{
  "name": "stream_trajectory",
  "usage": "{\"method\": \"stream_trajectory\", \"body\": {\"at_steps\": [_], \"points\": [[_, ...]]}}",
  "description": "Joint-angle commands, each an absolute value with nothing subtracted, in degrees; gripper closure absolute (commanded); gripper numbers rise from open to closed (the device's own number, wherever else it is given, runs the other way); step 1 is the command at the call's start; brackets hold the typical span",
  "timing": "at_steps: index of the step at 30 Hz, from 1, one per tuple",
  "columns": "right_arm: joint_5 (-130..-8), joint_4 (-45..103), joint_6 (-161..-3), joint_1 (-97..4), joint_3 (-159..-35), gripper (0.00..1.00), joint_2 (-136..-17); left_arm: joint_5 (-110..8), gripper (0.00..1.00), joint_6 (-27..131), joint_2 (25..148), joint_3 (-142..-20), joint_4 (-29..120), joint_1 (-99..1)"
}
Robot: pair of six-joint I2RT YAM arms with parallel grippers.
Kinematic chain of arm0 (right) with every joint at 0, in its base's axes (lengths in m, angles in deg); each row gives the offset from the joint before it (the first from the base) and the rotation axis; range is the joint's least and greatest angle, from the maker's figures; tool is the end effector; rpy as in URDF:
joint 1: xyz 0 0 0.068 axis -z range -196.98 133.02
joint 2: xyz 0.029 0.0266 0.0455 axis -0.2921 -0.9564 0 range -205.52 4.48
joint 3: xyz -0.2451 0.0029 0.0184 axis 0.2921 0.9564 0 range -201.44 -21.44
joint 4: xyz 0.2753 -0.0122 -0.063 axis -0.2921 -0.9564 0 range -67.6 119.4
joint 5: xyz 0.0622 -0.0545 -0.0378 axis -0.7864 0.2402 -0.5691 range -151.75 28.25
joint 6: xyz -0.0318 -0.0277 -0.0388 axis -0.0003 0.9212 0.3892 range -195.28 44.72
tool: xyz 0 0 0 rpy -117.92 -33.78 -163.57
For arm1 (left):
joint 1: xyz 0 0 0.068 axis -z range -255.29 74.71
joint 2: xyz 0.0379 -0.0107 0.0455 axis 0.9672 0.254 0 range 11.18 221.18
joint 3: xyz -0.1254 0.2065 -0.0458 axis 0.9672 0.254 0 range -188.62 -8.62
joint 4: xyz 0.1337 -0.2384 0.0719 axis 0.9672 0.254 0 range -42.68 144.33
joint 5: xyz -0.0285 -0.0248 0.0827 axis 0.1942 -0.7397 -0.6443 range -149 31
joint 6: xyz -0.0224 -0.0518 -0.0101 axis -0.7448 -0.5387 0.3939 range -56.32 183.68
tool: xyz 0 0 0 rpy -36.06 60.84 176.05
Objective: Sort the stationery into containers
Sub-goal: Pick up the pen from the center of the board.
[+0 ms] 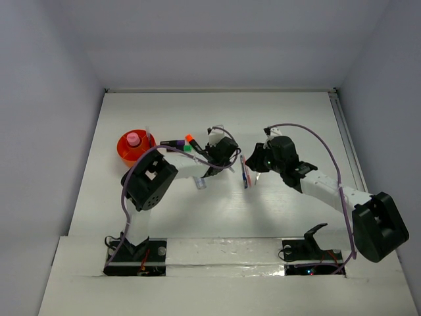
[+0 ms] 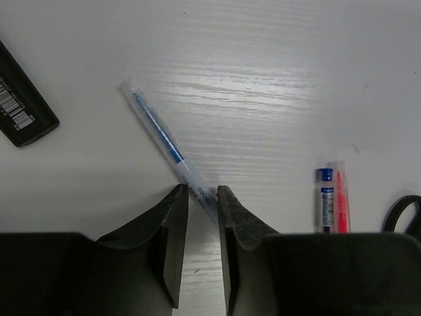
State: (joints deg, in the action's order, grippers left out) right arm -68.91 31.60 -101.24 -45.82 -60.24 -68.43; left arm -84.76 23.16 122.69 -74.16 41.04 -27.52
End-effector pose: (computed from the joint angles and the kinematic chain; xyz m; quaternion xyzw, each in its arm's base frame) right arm 0.2629 0.1504 0.1783 -0.0522 0.8715 0.2715 0.4051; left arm 0.2958 -0.2996 0.1119 -0.0388 0.8866 -0.1439 0.4379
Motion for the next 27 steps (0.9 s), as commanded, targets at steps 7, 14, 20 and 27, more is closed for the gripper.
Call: {"method": "stream_trajectory", "body": {"at_steps": [7, 14, 20, 27], "points": [[-69.2, 35.0, -101.9, -45.5, -60.5, 0.71, -68.5, -85.8, 0.93, 27.0, 124.2, -78.1, 42.8, -27.6], [-69.3, 35.5, -102.0, -45.5, -60.0, 0.71, -68.3, -83.9, 0.7, 30.6, 125.1, -80.5, 43.2, -28.2], [-68.7, 35.3, -102.1, -45.5, -59.8, 0.71, -67.9, -82.4, 0.72, 32.4, 127.5, -83.5, 44.1, -29.3], [-65.7, 34.1, -101.8, -45.5, -60.0, 0.91, -69.2, -82.4, 0.76, 33.1, 130.2, -85.4, 45.0, -31.0]]}}
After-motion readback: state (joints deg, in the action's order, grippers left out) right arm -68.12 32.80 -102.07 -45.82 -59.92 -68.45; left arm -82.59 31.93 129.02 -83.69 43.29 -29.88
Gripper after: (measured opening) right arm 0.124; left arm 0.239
